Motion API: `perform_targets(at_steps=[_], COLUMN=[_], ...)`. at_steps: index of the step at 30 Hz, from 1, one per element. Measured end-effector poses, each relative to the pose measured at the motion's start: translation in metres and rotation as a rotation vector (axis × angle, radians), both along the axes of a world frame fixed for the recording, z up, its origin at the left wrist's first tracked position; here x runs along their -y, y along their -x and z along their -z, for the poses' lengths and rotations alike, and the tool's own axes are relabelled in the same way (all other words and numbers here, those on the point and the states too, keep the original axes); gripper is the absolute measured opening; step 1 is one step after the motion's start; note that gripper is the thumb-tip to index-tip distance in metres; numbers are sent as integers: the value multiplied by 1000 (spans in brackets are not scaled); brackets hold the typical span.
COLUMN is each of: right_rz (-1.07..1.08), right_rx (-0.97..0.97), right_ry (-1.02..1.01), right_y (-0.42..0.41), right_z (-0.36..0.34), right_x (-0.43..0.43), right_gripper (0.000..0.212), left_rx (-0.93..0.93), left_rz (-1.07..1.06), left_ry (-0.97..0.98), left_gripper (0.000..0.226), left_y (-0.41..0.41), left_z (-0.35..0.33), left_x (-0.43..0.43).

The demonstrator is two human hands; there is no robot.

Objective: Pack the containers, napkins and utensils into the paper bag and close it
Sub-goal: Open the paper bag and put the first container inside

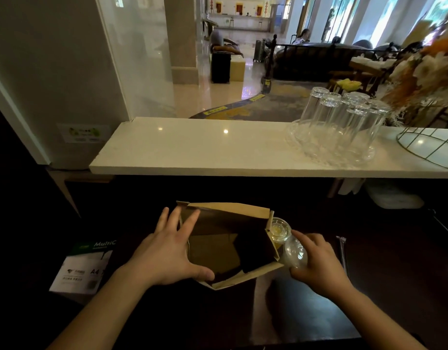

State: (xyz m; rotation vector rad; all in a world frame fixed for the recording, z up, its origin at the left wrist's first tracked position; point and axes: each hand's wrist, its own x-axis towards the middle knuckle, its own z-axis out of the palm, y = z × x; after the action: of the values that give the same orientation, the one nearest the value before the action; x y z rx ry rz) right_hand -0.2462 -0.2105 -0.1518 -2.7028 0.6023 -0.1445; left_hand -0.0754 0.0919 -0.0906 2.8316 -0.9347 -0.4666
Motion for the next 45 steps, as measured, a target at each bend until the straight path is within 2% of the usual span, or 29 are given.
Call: perform_targets(at_steps=[7, 13, 17, 21, 25, 31, 37, 43, 45], right_rz=[-21, -73, -150, -292, -433, -552, -580, -629, -650], right_rx=[10, 143, 279, 300, 189, -31, -251, -482, -545], right_ry=[30, 98, 126, 70, 15, 182, 401, 429, 409], right_y=[-1, -3, -4, -12, -39, -80, -115, -152, -160], right_z=[-36, -91, -135, -162, -153, -102, -60, -25, -18], right_x=[1, -14, -35, -63, -91, -122, -138, -150, -153], right_gripper=[95, 94, 94, 94, 95, 93, 94, 94, 87], left_rx=[-9, -3, 1, -10, -39, -53, -20, -4, 0], left_rz=[-4, -4, -13, -11, -15, -6, 10, 20, 20], left_ry=[-7, 11, 41, 64, 75, 54, 37, 35, 28], left_gripper=[139, 140, 141, 140, 139, 138, 136, 136, 136], left_y=[3, 1, 0, 1, 3, 5, 9, 11, 11], left_z=[0, 3, 3, 2, -2, -6, -4, -2, -2], left_x=[-2, -3, -3, -3, -6, -7, -9, -7, -8])
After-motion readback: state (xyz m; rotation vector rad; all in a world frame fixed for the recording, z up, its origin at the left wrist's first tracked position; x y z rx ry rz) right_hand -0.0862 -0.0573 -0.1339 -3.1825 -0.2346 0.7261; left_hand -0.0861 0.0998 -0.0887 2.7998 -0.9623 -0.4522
